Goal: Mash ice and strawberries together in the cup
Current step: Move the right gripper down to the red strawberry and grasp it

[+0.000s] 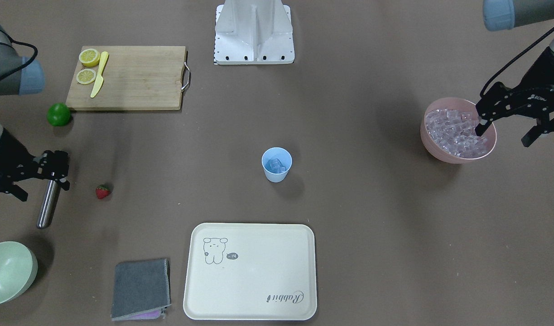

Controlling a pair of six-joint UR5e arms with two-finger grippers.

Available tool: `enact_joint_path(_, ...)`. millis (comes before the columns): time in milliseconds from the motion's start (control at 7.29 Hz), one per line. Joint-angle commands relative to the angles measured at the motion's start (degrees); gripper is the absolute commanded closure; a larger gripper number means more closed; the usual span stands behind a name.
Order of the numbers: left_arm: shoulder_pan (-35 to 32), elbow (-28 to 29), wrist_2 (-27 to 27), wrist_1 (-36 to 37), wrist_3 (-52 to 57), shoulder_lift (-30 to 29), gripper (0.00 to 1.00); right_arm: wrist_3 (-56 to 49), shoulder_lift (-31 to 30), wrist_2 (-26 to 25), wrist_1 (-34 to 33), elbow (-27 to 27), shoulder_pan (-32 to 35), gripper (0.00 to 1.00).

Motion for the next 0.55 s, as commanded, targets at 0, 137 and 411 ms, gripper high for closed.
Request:
enact_joint_path(0,-0.2,0.0,-0.2,-0.3,0.1,0.2,0.03,6.6,0.4,-4.7,3.0,-1.8,-5.7,0.0)
enact_joint_path(137,-0.2,0.5,-0.2,-0.3,0.1,0.1,0.03,8.2,0.9,-7.8,4.1,-3.0,-8.2,0.0)
enact_joint_path(411,-0.2,0.5,-0.2,-0.2,0.1,-0.3,0.03,10.0,2.6,-8.4,4.6,-6.9,-10.3,0.0)
